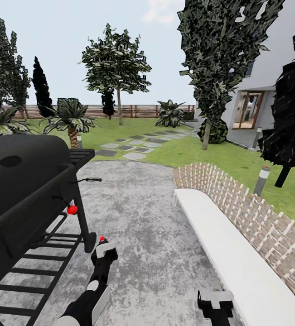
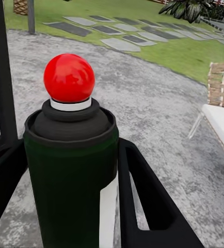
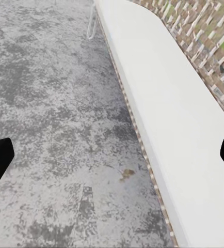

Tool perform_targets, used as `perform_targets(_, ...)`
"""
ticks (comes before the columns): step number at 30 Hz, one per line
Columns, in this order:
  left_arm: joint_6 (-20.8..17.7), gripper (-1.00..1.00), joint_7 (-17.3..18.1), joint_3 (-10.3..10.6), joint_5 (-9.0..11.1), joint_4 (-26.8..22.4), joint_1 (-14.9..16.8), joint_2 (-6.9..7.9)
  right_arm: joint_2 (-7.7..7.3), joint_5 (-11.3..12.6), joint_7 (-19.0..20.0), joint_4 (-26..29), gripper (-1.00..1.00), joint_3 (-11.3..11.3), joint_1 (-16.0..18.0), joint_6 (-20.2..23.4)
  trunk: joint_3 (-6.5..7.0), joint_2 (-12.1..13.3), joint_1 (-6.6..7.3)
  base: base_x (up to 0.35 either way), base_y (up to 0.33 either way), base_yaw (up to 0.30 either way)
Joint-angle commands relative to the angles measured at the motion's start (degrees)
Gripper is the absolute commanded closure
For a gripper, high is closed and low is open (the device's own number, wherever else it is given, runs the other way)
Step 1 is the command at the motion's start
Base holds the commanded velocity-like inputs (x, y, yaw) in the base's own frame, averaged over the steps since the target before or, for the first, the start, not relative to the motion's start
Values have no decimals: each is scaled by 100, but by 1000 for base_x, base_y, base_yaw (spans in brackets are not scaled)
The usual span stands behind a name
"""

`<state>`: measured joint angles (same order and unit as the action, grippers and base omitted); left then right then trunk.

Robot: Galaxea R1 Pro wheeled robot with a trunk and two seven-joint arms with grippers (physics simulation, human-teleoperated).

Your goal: In the garden, pick up the pesticide atomizer on the floor and spray pesticide onto both trees until each tree trunk is fully covered.

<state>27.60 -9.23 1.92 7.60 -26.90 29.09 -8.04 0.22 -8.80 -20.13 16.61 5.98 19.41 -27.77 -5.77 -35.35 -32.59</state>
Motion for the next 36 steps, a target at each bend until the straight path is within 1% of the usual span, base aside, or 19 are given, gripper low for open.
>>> perform_targets(1,0,100,0,1,-2,0,2,-1,-1,-2,0,0,-100,0,-1,0,0,0,0,346,0,0)
perform_targets(26,0,100,0,1,-4,18,0,-2,4,-7,2,0,-100,0,-1,-6,0,0,0,346,0,0)
perform_targets(27,0,100,0,1,-4,18,0,-3,9,-7,1,0,-100,0,-1,-7,0,0,0,346,0,0)
perform_targets(31,0,100,0,8,-4,18,0,-4,125,-8,1,0,-100,0,-1,-8,0,0,0,346,0,0)
perform_targets(36,0,100,0,9,-4,21,1,-5,156,-8,0,0,-100,0,-1,-9,0,0,0,346,0,0)
